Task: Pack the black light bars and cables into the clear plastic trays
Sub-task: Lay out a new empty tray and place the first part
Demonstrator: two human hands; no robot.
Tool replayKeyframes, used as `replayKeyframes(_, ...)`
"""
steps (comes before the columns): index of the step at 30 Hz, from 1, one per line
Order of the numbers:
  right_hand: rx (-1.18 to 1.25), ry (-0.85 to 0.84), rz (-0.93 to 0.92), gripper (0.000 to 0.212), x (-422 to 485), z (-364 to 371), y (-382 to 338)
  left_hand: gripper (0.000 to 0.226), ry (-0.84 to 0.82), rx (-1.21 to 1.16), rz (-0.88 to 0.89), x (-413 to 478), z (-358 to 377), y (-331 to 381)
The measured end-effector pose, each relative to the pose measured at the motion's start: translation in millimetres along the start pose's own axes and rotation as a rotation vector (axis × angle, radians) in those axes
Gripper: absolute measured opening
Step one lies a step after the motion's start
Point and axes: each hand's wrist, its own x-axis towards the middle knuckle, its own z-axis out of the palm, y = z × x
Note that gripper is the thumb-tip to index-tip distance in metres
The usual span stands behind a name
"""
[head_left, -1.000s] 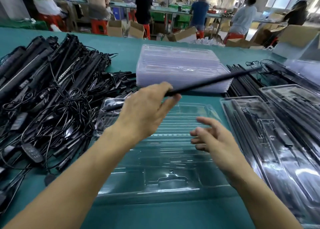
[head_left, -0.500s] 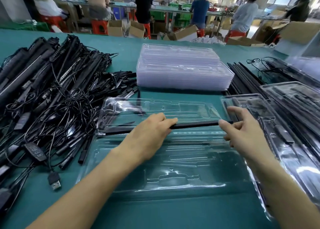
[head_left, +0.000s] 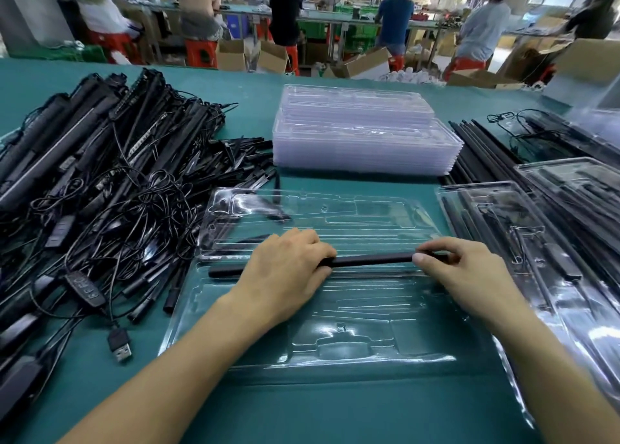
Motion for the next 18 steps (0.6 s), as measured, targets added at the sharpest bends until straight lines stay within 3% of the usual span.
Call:
replayKeyframes(7,-0.261,0.075,-0.013,0.017,-6,0,0,0.016,0.1,-0.32,-0.077,-3,9,-7)
replayKeyframes(12,-0.343,0.078,0.021,0.025,-10,-2,3,0.01,0.105,-0.358,-0.09,-4,11,-8)
replayKeyframes(18,-0.443,0.03,-0.011,0.015,-16,-4,-1,0.016,0.079,-0.444,-0.075,-5,13,-5)
